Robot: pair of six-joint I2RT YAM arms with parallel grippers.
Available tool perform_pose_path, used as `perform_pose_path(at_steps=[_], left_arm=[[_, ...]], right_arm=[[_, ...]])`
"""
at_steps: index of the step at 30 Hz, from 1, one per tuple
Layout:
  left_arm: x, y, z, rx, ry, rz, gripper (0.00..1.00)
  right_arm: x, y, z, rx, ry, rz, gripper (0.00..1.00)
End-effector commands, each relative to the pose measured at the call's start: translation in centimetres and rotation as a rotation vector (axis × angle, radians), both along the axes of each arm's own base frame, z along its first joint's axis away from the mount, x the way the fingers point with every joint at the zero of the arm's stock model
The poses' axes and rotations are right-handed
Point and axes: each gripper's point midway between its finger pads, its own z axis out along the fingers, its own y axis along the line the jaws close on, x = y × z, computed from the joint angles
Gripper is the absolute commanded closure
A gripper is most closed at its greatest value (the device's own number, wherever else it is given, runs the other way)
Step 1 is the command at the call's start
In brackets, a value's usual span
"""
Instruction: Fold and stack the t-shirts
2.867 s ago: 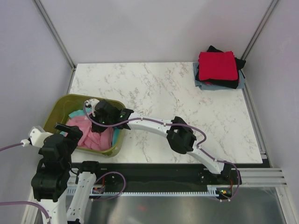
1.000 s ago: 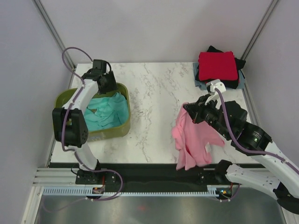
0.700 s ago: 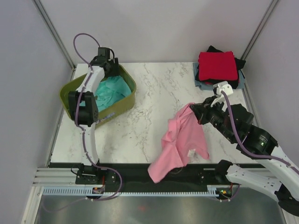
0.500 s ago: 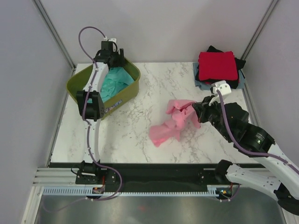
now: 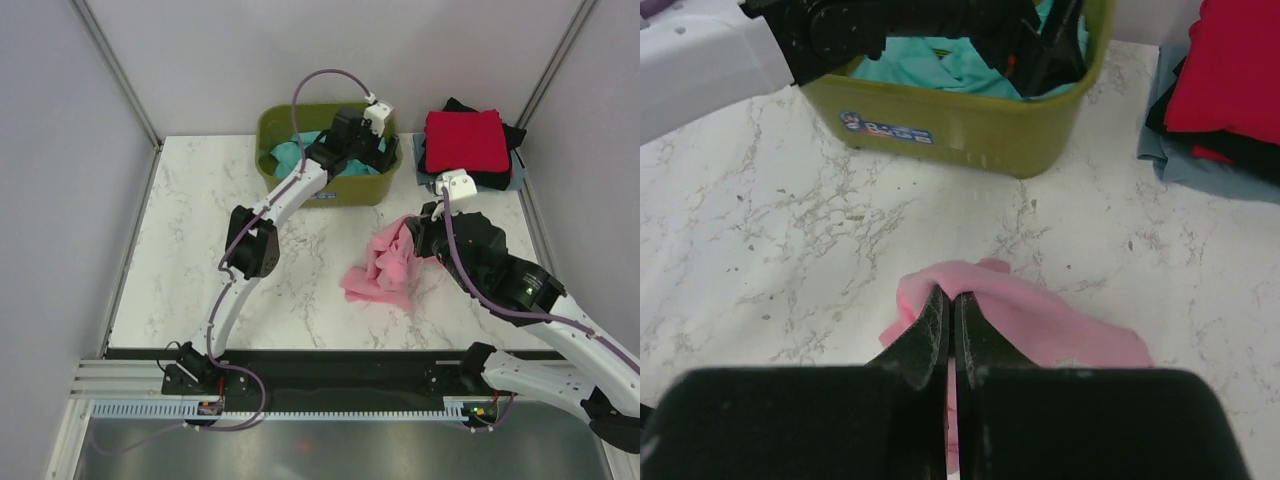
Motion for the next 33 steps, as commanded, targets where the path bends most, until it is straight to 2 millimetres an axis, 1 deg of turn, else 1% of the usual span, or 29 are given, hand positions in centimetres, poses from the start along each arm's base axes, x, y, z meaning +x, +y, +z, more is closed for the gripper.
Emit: perform_pose_path(at_steps=[1, 2, 3, 4, 6, 8, 9, 10, 11, 12, 13, 14, 15, 16, 17, 18, 19, 20, 22, 23, 25, 26, 27, 28, 29, 30, 31, 32, 33], left_arm=[[-0.9, 1.2, 15.0, -0.082, -0.302, 0.043, 0.00], [-1.0, 2.2, 16.1, -0.079, -0.312, 0.085, 0.00], [-1.9, 3.8, 18.5, -0.082, -0.332, 0.133, 0.00], [-2.0, 5.1, 19.6, -0.075, -0.345, 0.193, 0.00], [-2.7, 6.8, 20.3, -0.051, -0.346, 0.248, 0.00], [-3.8, 9.0, 23.0, -0.045, -0.368, 0.317, 0.00], [-4.3, 9.9, 22.7, -0.026, -0.341, 0.348, 0.00], [-5.5, 11.1, 24.5, -0.031, -0.342, 0.376, 0.00], [-6.5, 11.6, 24.7, -0.032, -0.319, 0.378, 0.04], [-7.6, 11.8, 22.3, -0.007, -0.235, 0.378, 0.07], [-9.1, 11.5, 21.8, -0.007, -0.206, 0.350, 0.12], [-11.4, 12.4, 23.3, -0.034, -0.208, 0.352, 0.14], [-12.6, 12.6, 18.9, -0.016, -0.100, 0.371, 0.14], [-14.2, 12.3, 17.5, -0.020, -0.054, 0.362, 0.19], [-16.7, 12.9, 18.5, -0.068, -0.039, 0.355, 0.20], [-18.6, 12.9, 13.5, -0.043, 0.073, 0.358, 0.20], [-20.6, 11.5, 12.6, -0.067, 0.092, 0.308, 0.20], [-22.9, 11.8, 9.7, -0.048, 0.147, 0.290, 0.20], [-25.2, 10.0, 7.2, -0.085, 0.227, 0.223, 0.20], [-26.0, 9.7, 4.3, -0.061, 0.283, 0.203, 0.19], [-25.8, 8.7, 2.4, -0.058, 0.315, 0.180, 0.19], [-25.3, 8.1, 2.2, -0.063, 0.310, 0.174, 0.19], [-24.6, 7.4, 0.1, -0.034, 0.336, 0.179, 0.20], [-23.9, 6.9, -0.3, -0.034, 0.339, 0.183, 0.20], [-22.8, 5.8, 0.2, -0.056, 0.322, 0.179, 0.20], [-21.7, 5.4, -2.1, -0.022, 0.344, 0.212, 0.20], [-20.8, 5.0, -3.0, -0.009, 0.347, 0.230, 0.20], [-19.2, 4.1, -1.7, -0.021, 0.311, 0.229, 0.20], [-18.0, 4.0, -2.0, -0.009, 0.303, 0.252, 0.20]], right_arm=[[-0.7, -0.2, 2.3, 0.126, -0.041, -0.001, 1.00], [-0.9, -0.2, 2.2, 0.132, -0.034, 0.003, 1.00], [-1.2, -0.3, 2.5, 0.147, -0.035, 0.008, 1.00], [-1.5, -0.2, 2.4, 0.158, -0.024, 0.019, 1.00], [-1.9, -0.2, 2.5, 0.176, -0.019, 0.028, 1.00], [-2.1, -0.2, 2.5, 0.200, -0.010, 0.035, 1.00], [-2.3, -0.1, 2.5, 0.210, -0.007, 0.039, 1.00], [-2.5, -0.2, 2.6, 0.216, -0.004, 0.042, 1.00], [-2.6, -0.1, 2.6, 0.228, 0.003, 0.042, 1.00], [-2.8, -0.3, 2.7, 0.235, 0.004, 0.044, 1.00], [-2.9, -0.3, 2.5, 0.235, 0.010, 0.045, 1.00], [-3.0, -0.5, 2.6, 0.237, 0.009, 0.042, 1.00], [-3.1, -0.9, 2.8, 0.245, 0.002, 0.030, 1.00], [-3.3, -1.2, 2.8, 0.242, 0.004, 0.023, 1.00], [-3.5, -1.6, 3.1, 0.248, -0.003, 0.019, 1.00], [-3.5, -1.9, 3.2, 0.250, -0.008, 0.008, 1.00], [-3.6, -2.1, 3.1, 0.243, -0.006, 0.005, 1.00], [-3.7, -2.4, 3.4, 0.248, -0.012, 0.000, 1.00], [-3.8, -2.7, 3.4, 0.242, -0.009, -0.007, 1.00], [-3.9, -2.8, 3.4, 0.244, -0.008, -0.008, 1.00], [-4.0, -2.8, 3.0, 0.244, 0.001, -0.007, 1.00], [-4.1, -2.8, 2.9, 0.247, 0.003, -0.005, 1.00], [-4.1, -2.7, 2.7, 0.245, 0.007, -0.004, 1.00], [-4.1, -2.6, 2.5, 0.250, 0.016, -0.003, 1.00], [-4.2, -2.6, 2.5, 0.256, 0.018, 0.001, 1.00], [-4.4, -2.7, 2.4, 0.259, 0.022, 0.000, 1.00], [-4.5, -2.7, 2.5, 0.264, 0.024, -0.001, 1.00], [-4.7, -2.9, 2.6, 0.275, 0.022, 0.000, 1.00], [-4.8, -3.1, 2.5, 0.271, 0.026, -0.001, 1.00]])
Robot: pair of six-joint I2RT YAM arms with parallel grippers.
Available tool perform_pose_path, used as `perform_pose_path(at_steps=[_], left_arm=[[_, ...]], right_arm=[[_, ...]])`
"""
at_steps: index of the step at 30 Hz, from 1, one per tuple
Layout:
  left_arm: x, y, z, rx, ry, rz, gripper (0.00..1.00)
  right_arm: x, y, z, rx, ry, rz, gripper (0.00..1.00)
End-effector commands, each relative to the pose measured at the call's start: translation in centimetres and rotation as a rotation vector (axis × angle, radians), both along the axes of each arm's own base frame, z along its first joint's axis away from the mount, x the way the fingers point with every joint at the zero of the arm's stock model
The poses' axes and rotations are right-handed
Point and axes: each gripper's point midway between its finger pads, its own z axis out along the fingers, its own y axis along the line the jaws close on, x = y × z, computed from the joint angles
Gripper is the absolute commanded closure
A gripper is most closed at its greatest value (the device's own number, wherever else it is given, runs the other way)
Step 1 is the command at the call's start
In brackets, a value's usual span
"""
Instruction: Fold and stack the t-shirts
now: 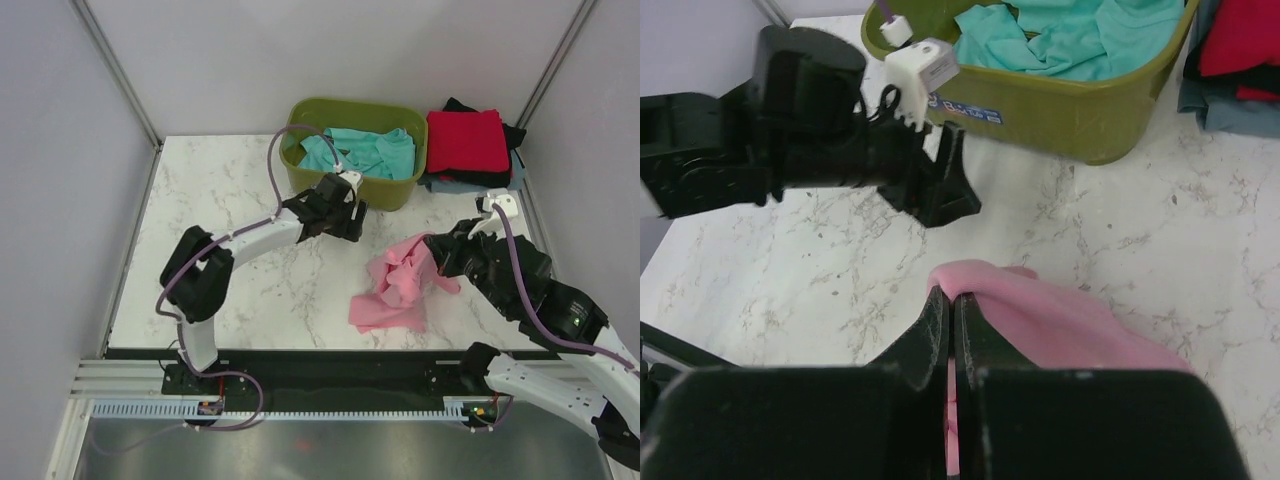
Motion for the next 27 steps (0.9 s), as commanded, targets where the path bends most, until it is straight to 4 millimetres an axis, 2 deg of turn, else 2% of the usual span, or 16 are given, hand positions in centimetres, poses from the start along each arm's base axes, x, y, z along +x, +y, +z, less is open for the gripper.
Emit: perform_pose_path(at_steps=[1, 2, 4, 6, 7, 8, 14, 16, 17, 19, 20, 21, 22, 23, 24, 27], left_arm=[[6.0, -3.5, 1.7, -0.081, -0.097, 0.068, 0.20], [7.6, -4.3, 3.3, -0.091, -0.124, 0.073, 0.20], [10.1, -4.3, 0.8, -0.056, -0.096, 0.101, 0.20], [13.0, -4.5, 2.8, -0.094, -0.125, 0.128, 0.20], [14.0, -4.5, 1.4, -0.080, -0.109, 0.138, 0.19], [15.4, -5.0, 3.9, -0.116, -0.151, 0.144, 0.19], [18.8, -3.9, 8.0, -0.121, -0.255, 0.169, 0.01], [17.5, -4.1, 9.4, -0.138, -0.244, 0.120, 0.01], [16.0, -3.8, 8.5, -0.125, -0.208, 0.100, 0.00], [13.0, -2.5, 12.8, -0.152, -0.245, 0.096, 0.00], [11.1, -1.1, 9.7, -0.108, -0.186, 0.107, 0.01], [9.1, 0.4, 13.9, -0.158, -0.241, 0.122, 0.01], [7.7, 1.5, 13.7, -0.160, -0.235, 0.136, 0.01], [5.4, 3.4, 9.7, -0.110, -0.162, 0.158, 0.02], [4.0, 4.8, 10.1, -0.109, -0.167, 0.182, 0.02], [-1.7, 9.9, 9.6, -0.104, -0.174, 0.234, 0.02]], right_arm=[[-0.4, -0.7, 1.4, 0.064, -0.025, -0.022, 1.00], [-0.5, -0.9, 1.4, 0.065, -0.024, -0.023, 1.00], [-0.8, -1.1, 0.9, 0.050, -0.011, -0.022, 1.00], [-0.9, -1.4, 0.3, 0.034, 0.002, -0.029, 1.00], [-0.9, -1.5, 0.0, 0.027, 0.006, -0.034, 1.00], [-0.8, -1.5, -0.3, 0.021, 0.010, -0.040, 1.00], [0.2, -0.1, -2.9, -0.042, 0.049, -0.023, 1.00], [0.7, 0.8, -3.5, -0.068, 0.064, 0.000, 0.98], [0.8, 1.1, -3.7, -0.075, 0.067, 0.010, 0.84], [1.0, 2.1, -4.3, -0.099, 0.079, 0.045, 0.37], [1.2, 2.0, -4.5, -0.111, 0.083, 0.031, 0.11], [1.3, 1.2, -5.4, -0.145, 0.110, -0.005, 0.03], [1.7, 0.3, -6.3, -0.152, 0.149, -0.087, 0.02], [2.4, -2.0, -6.7, -0.189, 0.147, -0.224, 0.02], [2.0, -2.8, -8.1, -0.229, 0.177, -0.253, 0.02], [0.9, 2.0, -9.5, -0.193, 0.207, 0.020, 0.10]])
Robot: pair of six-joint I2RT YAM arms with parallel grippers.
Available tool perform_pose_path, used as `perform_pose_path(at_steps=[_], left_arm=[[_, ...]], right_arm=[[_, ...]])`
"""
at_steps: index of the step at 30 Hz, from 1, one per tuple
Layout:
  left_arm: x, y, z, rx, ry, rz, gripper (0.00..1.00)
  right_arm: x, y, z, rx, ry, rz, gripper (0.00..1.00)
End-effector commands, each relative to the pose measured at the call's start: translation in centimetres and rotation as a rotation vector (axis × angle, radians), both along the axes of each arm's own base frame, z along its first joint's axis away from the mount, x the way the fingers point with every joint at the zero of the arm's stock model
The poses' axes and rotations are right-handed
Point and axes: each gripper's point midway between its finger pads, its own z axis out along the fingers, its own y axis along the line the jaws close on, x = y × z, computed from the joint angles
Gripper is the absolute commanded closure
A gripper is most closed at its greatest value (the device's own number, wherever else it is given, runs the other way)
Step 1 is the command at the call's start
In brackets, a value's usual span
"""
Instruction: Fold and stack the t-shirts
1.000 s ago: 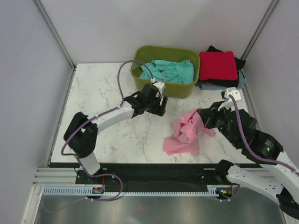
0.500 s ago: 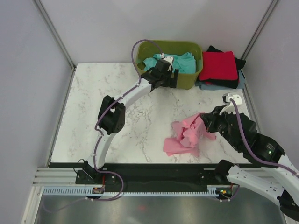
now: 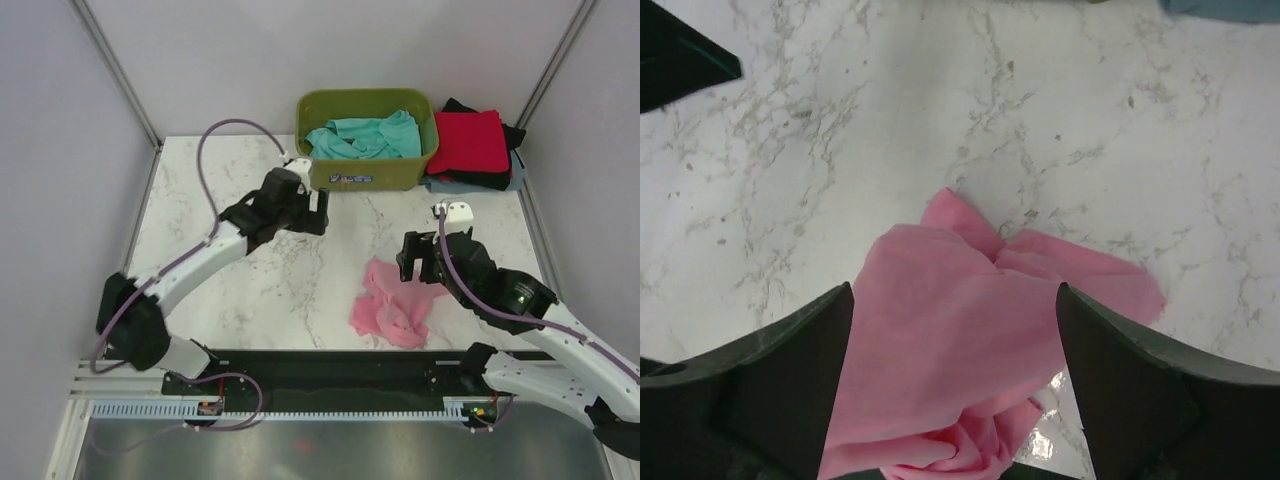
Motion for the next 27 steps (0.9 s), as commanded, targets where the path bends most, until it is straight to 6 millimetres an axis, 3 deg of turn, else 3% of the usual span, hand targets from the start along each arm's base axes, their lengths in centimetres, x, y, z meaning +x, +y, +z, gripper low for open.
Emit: perform_pose_path(at_steps=[1, 2, 3, 5, 6, 9, 11, 14, 18, 20, 21, 23, 24, 25, 27], left_arm=[[-4.6, 4.9, 2.4, -0.070, -0.103, 0.102, 0.02], [-5.6, 6.0, 2.2, -0.068, -0.112, 0.117, 0.02], [-6.6, 7.4, 1.6, -0.043, -0.107, 0.139, 0.01], [-8.7, 9.9, 1.9, -0.037, -0.133, 0.183, 0.01], [-9.9, 11.1, 1.4, -0.013, -0.113, 0.197, 0.01], [-12.4, 12.7, 2.6, -0.054, -0.122, 0.204, 0.01], [-13.6, 13.4, 3.6, -0.092, -0.163, 0.194, 0.01], [-14.5, 14.3, 3.2, -0.102, -0.193, 0.194, 0.00], [-15.0, 13.8, 3.0, -0.134, -0.183, 0.172, 0.00], [-14.8, 13.9, 3.0, -0.122, -0.185, 0.173, 0.00], [-14.8, 13.9, 2.8, -0.114, -0.180, 0.174, 0.01], [-14.8, 13.7, 2.8, -0.117, -0.176, 0.164, 0.01], [-14.8, 13.7, 2.9, -0.119, -0.179, 0.164, 0.01], [-14.8, 13.6, 2.9, -0.120, -0.178, 0.161, 0.01], [-14.8, 13.8, 3.1, -0.121, -0.187, 0.167, 0.01]], right_arm=[[-0.8, 3.4, -2.5, -0.006, 0.092, 0.148, 0.14], [-1.0, 4.5, -3.3, -0.014, 0.124, 0.150, 0.14], [-2.3, 7.0, -4.4, -0.083, 0.148, 0.220, 0.14], [-3.6, 8.9, -4.7, -0.170, 0.109, 0.221, 0.11], [-3.6, 10.3, -5.2, -0.206, 0.117, 0.226, 0.10], [-3.0, 12.7, -7.3, -0.253, 0.151, 0.227, 0.05], [-2.2, 12.7, -8.5, -0.300, 0.164, 0.190, 0.05], [-0.5, 12.1, -10.8, -0.321, 0.207, 0.117, 0.05], [-0.3, 10.7, -15.6, -0.412, 0.330, 0.116, 0.07], [-0.6, 10.3, -16.7, -0.464, 0.372, 0.107, 0.10], [-0.8, 10.2, -17.7, -0.492, 0.395, 0.104, 0.14], [-1.1, 10.4, -18.2, -0.492, 0.409, 0.109, 0.36], [-0.9, 10.4, -18.4, -0.499, 0.408, 0.110, 0.55], [-0.9, 10.6, -18.3, -0.498, 0.408, 0.110, 0.57], [-0.1, 10.8, -17.4, -0.511, 0.378, 0.110, 0.74]])
